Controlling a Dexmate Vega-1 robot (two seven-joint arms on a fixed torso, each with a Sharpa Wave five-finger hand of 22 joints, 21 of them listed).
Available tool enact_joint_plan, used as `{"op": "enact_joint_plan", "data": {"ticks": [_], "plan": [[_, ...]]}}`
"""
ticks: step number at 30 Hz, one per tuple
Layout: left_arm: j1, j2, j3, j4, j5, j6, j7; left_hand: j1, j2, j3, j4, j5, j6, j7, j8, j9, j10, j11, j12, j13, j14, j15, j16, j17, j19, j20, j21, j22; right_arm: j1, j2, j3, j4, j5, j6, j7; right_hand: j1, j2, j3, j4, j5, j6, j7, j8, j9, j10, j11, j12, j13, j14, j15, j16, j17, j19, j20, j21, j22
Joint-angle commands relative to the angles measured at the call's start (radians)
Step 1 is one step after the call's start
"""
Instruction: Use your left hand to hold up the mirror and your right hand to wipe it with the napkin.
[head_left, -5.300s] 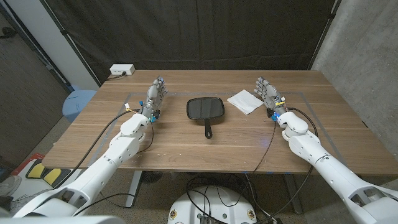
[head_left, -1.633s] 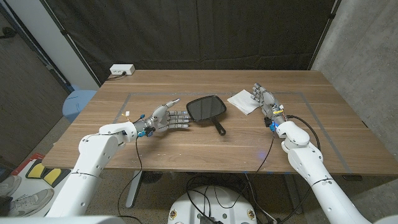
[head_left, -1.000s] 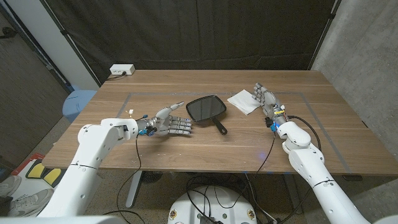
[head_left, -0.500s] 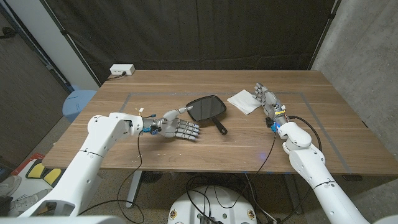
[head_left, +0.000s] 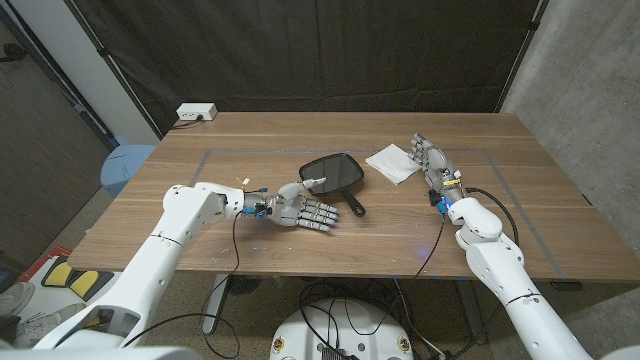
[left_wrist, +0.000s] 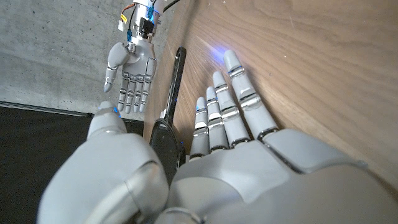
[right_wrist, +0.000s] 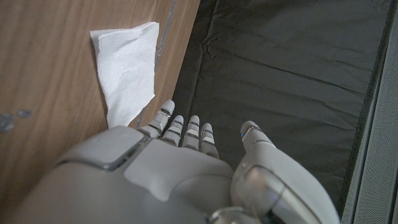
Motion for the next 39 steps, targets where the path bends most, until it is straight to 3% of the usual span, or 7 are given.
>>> {"op": "enact_joint_plan", "data": {"ticks": [1,13,24,26,31,37,39], "plan": [[0.004,-0.081,0.008,0.042,-0.029,-0.010,-0.010,0.027,0.005,0.005,-0.007,-0.007,-0.024,0.054,-0.019,-0.001,-0.026,-0.003,-0.021,0.001,-0.026,0.006,-0.020,0.003,-0.012,-0.001,-0.017,0.001,-0.005,0.002,0.004,0.010,0.007,0.011,0.006,0.010,-0.001,0.001,0.001,0.004,0.008,0.000,0.006,0.006,0.010,-0.001,0.003,0.003,-0.001,-0.021,0.005,0.003,0.000,-0.067,-0.001,0.004],[0.018,-0.170,0.014,0.060,-0.062,0.051,0.020,0.082,0.048,0.017,0.001,-0.022,-0.153,0.055,-0.085,0.006,-0.182,0.024,-0.058,-0.003,-0.172,0.028,-0.062,0.003,-0.073,0.000,-0.108,0.000,-0.014,0.002,0.011,0.013,0.012,0.026,0.010,0.009,-0.002,-0.001,0.002,0.004,0.008,0.001,0.006,0.006,0.011,-0.001,0.003,0.003,0.000,-0.021,0.005,0.003,0.001,-0.067,-0.003,0.005],[0.072,-0.280,-0.021,0.045,-0.078,0.075,0.130,0.153,0.085,0.044,-0.013,-0.027,-0.228,0.054,-0.095,0.008,-0.265,-0.006,-0.057,-0.007,-0.249,0.013,-0.063,0.000,-0.110,-0.018,-0.164,-0.001,-0.021,-0.006,0.019,0.003,0.012,0.028,0.011,0.006,-0.004,-0.004,0.004,0.004,0.010,0.003,0.006,0.006,0.015,0.000,0.005,0.003,0.002,-0.020,0.006,0.003,0.002,-0.065,-0.004,0.005],[0.103,-0.326,-0.049,0.029,-0.079,0.076,0.191,0.162,0.087,0.047,-0.015,-0.028,-0.229,0.052,-0.092,0.008,-0.269,-0.011,-0.055,-0.007,-0.259,0.010,-0.064,0.000,-0.117,-0.019,-0.172,-0.001,-0.023,-0.010,0.022,-0.001,0.014,0.023,0.012,0.006,-0.004,-0.004,0.004,0.004,0.011,0.002,0.007,0.006,0.015,-0.001,0.005,0.003,0.004,-0.021,0.007,0.003,0.003,-0.065,-0.005,0.005],[0.149,-0.401,-0.090,-0.013,-0.071,0.075,0.304,0.223,0.108,0.070,-0.027,-0.026,-0.163,-0.014,-0.061,0.009,-0.245,-0.066,-0.040,-0.007,-0.259,-0.023,-0.055,-0.001,-0.105,-0.034,-0.192,0.000,-0.022,-0.013,0.025,0.000,0.016,0.018,0.017,0.005,-0.004,-0.005,0.005,0.004,0.012,0.002,0.007,0.006,0.017,-0.001,0.005,0.003,0.005,-0.021,0.007,0.003,0.003,-0.064,-0.005,0.005],[0.206,-0.504,-0.135,-0.052,-0.068,0.046,0.428,0.276,0.129,0.091,-0.033,-0.025,-0.135,-0.042,-0.051,0.007,-0.209,-0.100,-0.033,-0.007,-0.223,-0.058,-0.045,0.000,-0.079,-0.060,-0.199,0.001,-0.015,-0.015,0.027,0.008,0.020,0.017,0.026,0.003,-0.005,-0.006,0.006,0.005,0.013,0.001,0.007,0.006,0.018,-0.002,0.006,0.003,0.006,-0.020,0.007,0.003,0.005,-0.064,-0.006,0.005],[0.229,-0.538,-0.145,-0.074,-0.065,0.028,0.472,0.301,0.173,0.113,-0.022,-0.026,-0.103,-0.061,-0.040,0.007,-0.176,-0.107,-0.028,-0.006,-0.190,-0.067,-0.035,0.004,-0.057,-0.061,-0.200,0.002,-0.012,-0.016,0.028,0.011,0.021,0.016,0.031,0.003,-0.005,-0.007,0.006,0.005,0.013,0.001,0.007,0.006,0.018,-0.002,0.006,0.003,0.006,-0.020,0.007,0.003,0.005,-0.064,-0.006,0.005]]}}
